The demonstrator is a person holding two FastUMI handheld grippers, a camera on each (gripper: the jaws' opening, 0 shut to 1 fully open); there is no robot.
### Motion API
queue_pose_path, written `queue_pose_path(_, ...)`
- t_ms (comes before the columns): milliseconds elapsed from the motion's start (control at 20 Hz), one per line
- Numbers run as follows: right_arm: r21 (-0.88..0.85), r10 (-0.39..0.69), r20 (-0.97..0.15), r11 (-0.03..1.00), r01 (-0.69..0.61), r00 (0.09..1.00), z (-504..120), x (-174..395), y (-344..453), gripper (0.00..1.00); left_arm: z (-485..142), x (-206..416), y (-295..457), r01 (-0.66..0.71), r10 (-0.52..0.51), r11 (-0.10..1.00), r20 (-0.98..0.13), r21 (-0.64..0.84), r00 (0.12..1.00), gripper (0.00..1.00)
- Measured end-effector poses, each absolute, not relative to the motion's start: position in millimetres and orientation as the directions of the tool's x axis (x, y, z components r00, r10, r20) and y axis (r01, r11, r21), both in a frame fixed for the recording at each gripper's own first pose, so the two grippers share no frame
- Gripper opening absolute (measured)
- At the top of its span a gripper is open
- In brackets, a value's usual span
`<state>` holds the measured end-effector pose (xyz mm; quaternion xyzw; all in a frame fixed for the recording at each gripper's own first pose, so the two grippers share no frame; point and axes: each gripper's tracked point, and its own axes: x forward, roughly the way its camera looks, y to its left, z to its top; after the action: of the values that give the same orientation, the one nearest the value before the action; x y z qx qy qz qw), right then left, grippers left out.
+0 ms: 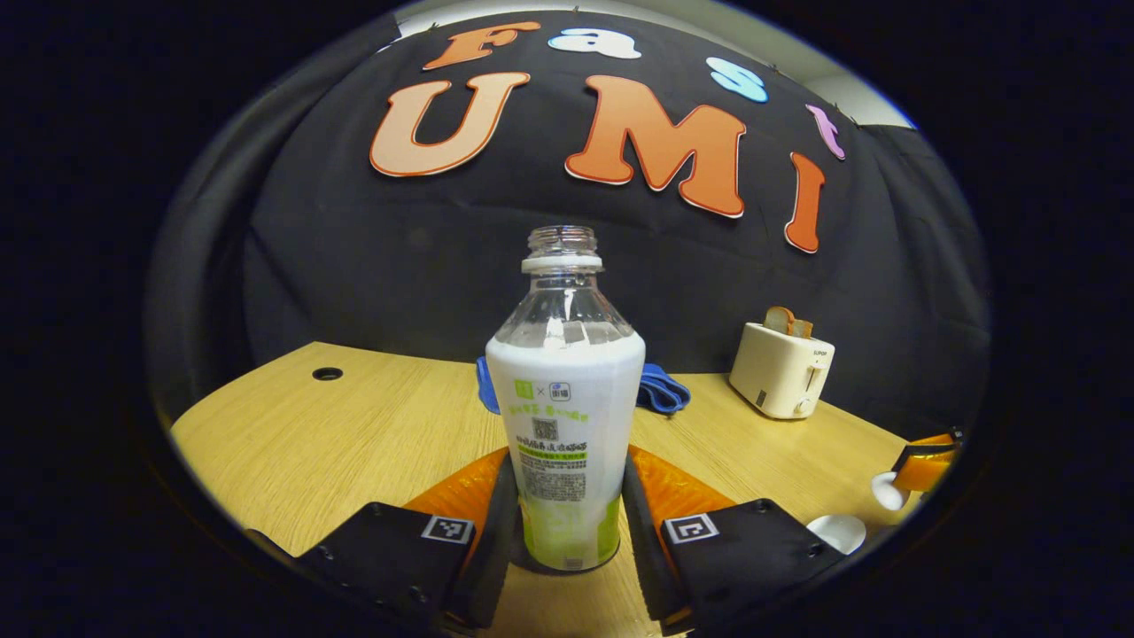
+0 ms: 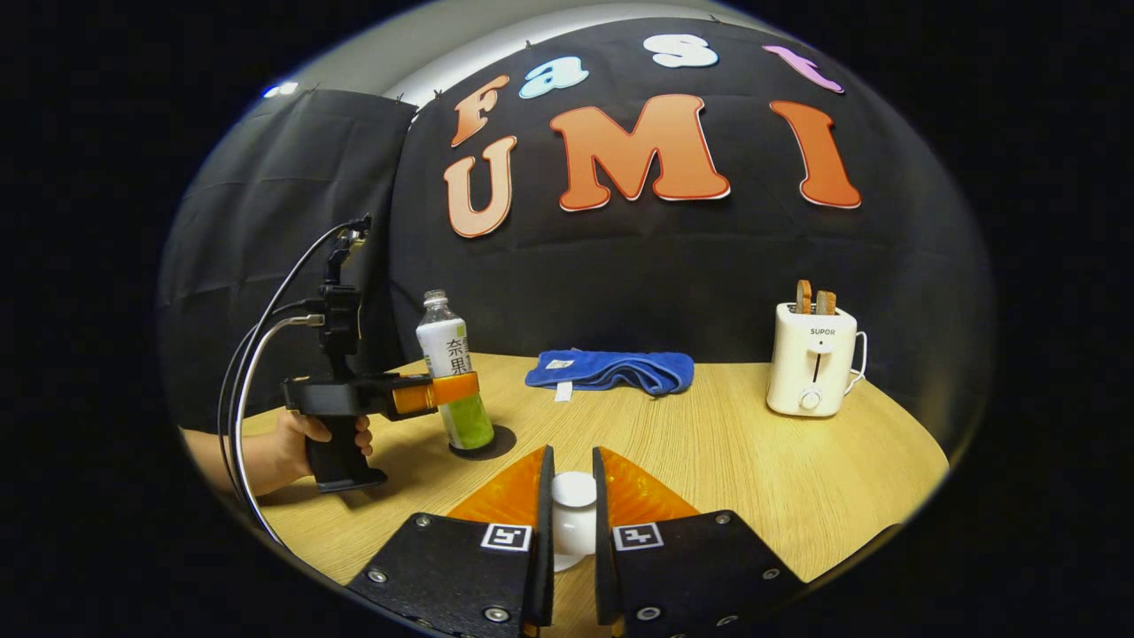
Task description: Open the teacup lid with one hand, grasp the water bottle and pour water into the teacup with the other hand; after pouring, place the water bottle on the coaster and then close the teacup lid.
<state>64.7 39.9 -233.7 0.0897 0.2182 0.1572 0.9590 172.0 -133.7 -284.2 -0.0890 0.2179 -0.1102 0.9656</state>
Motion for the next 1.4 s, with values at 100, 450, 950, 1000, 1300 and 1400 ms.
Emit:
queue_pose_path(100, 0.239, 0.346, -0.396, 0.933, -0.269, 0.850, -237, 65, 44, 0.19, -286, 176, -131, 0.170, -0.242, 0.964, -0.399, -0.206, 0.885, 0.64)
queue_pose_path(450, 0.242, 0.368, -0.404, 0.926, -0.290, 0.837, -242, 65, 57, 0.19, -296, 177, -134, 0.185, -0.239, 0.969, -0.432, -0.164, 0.870, 0.71)
queue_pose_path(950, 0.252, 0.394, -0.431, 0.916, -0.311, 0.812, -259, 66, 77, 0.19, -271, 143, -131, 0.202, -0.214, 0.977, -0.394, -0.074, 0.894, 0.87)
queue_pose_path(1000, 0.249, 0.392, -0.434, 0.918, -0.310, 0.811, -263, 66, 78, 0.19, -265, 139, -129, 0.200, -0.213, 0.977, -0.386, -0.076, 0.897, 0.87)
queue_pose_path(1300, 0.249, 0.398, -0.439, 0.915, -0.317, 0.805, -270, 65, 89, 0.19, -230, 123, -103, 0.138, -0.143, 0.990, -0.312, -0.037, 0.939, 0.88)
queue_pose_path(1400, 0.244, 0.391, -0.445, 0.919, -0.311, 0.806, -271, 65, 87, 0.20, -217, 114, -90, 0.111, -0.113, 0.994, -0.288, -0.026, 0.951, 0.88)
